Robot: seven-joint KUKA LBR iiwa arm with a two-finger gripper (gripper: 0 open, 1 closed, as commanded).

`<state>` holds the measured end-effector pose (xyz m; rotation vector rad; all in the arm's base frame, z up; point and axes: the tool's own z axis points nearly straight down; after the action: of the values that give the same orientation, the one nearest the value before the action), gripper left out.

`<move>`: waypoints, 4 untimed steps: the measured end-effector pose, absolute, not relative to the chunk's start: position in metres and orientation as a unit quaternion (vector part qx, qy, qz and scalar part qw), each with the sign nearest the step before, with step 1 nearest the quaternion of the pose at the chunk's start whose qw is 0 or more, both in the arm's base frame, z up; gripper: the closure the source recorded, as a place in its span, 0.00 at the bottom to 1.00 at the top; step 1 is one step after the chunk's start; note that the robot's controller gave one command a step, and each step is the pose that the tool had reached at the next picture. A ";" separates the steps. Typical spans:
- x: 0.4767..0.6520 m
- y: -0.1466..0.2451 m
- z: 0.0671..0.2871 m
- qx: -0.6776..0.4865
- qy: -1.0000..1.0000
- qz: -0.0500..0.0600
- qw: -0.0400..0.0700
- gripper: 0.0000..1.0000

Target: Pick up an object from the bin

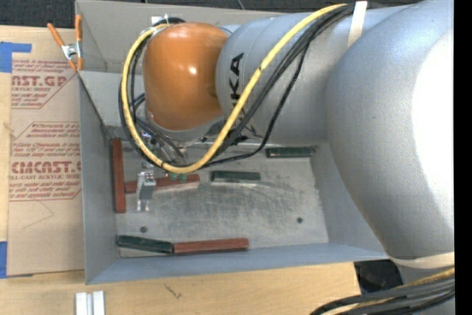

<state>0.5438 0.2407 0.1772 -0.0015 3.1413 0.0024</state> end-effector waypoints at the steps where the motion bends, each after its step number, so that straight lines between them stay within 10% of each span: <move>1: 0.546 0.240 0.175 -0.002 1.000 0.002 0.002 0.00; 2: 0.526 0.212 0.138 -0.056 0.998 -0.001 -0.003 0.00; 3: 0.555 0.194 0.105 -0.123 0.992 0.001 0.005 0.00; 4: 0.596 0.168 0.076 -0.189 0.982 0.002 0.008 1.00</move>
Offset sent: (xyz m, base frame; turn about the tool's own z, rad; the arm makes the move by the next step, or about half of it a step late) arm -0.0250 -0.0347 -0.0314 -0.1306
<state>0.5960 0.1680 0.0763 -0.5900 3.0702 0.0068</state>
